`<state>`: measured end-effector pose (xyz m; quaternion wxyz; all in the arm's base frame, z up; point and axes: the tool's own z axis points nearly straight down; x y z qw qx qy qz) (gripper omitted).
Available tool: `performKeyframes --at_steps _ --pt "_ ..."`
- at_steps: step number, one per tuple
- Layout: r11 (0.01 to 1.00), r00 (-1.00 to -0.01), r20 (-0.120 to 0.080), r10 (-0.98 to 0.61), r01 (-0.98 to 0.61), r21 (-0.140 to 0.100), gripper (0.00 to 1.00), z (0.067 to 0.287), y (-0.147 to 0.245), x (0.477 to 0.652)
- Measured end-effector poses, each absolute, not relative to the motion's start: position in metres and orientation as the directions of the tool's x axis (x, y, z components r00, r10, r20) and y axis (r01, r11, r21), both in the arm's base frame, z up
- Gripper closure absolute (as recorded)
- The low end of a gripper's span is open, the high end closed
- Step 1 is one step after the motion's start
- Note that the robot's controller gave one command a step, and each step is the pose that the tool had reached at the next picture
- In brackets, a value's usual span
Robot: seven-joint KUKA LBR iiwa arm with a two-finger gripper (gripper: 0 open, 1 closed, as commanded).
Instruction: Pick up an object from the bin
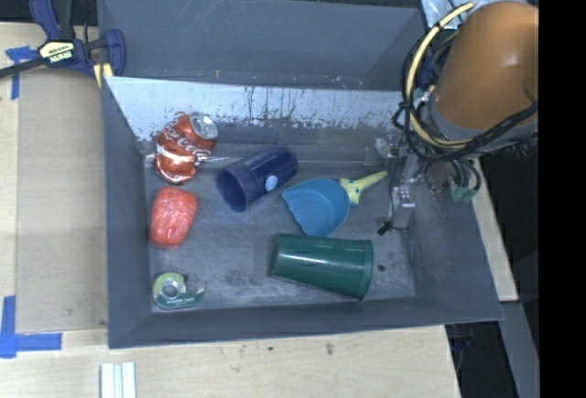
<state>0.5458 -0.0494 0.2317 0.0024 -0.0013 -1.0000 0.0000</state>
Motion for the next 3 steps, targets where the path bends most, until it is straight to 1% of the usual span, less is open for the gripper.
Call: performKeyframes --at_steps 1,2,3 --pt "1.0 -1.0 -0.004 0.002 0.002 0.0 0.0 0.236 -0.049 0.547" --pt "0.999 -0.999 -0.011 -0.042 -0.042 -0.002 0.0 0.195 -0.031 0.56" --pt "0.98 -0.98 -0.007 -0.198 -0.198 -0.001 0.0 0.142 -0.028 0.579"
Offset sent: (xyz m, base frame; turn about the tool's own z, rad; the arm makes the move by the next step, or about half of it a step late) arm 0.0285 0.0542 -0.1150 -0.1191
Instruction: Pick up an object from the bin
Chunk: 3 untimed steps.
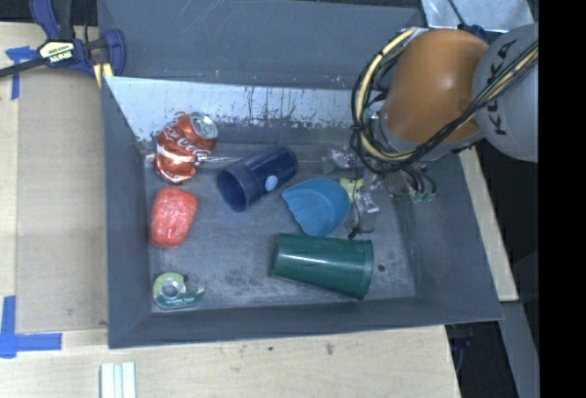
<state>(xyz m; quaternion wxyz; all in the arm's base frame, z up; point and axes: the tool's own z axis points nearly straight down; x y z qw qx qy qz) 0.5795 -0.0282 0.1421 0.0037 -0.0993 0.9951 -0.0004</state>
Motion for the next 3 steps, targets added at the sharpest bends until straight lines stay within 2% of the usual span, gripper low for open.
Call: performKeyframes --at_steps 1,2,3 --pt "0.984 -0.984 -0.003 -0.18 -0.18 -0.001 0.0 0.12 -0.027 0.575" --pt "0.996 -0.996 -0.011 0.086 0.086 0.001 1.0 0.071 -0.015 0.588" --pt "0.996 -0.996 -0.011 0.086 0.086 0.001 1.0 0.071 -0.015 0.588"
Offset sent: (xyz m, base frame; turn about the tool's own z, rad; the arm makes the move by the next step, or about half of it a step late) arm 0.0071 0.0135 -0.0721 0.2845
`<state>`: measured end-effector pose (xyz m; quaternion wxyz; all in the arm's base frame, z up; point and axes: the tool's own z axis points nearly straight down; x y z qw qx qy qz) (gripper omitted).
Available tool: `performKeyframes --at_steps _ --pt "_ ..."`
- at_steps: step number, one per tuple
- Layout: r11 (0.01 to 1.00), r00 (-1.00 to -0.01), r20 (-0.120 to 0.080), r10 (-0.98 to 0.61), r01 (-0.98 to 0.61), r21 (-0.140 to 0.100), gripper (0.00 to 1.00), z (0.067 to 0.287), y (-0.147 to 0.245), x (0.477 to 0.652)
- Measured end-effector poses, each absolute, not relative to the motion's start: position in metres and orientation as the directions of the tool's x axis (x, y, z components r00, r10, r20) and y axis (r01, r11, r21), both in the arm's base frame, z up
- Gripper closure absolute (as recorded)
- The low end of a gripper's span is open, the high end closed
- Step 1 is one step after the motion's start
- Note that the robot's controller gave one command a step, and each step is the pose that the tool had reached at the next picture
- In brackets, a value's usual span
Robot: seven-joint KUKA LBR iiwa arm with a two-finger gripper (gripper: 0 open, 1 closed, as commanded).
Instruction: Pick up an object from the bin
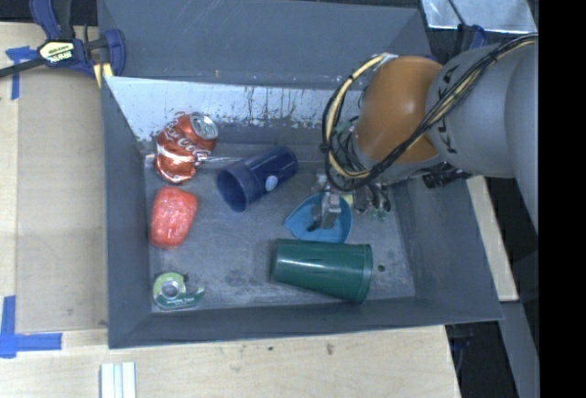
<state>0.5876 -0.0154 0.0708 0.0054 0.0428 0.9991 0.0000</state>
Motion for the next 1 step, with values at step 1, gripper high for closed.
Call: performKeyframes --at_steps 1 --pt "0.995 -0.995 -0.021 0.099 0.099 0.002 1.0 0.2352 -0.0097 0.5944"
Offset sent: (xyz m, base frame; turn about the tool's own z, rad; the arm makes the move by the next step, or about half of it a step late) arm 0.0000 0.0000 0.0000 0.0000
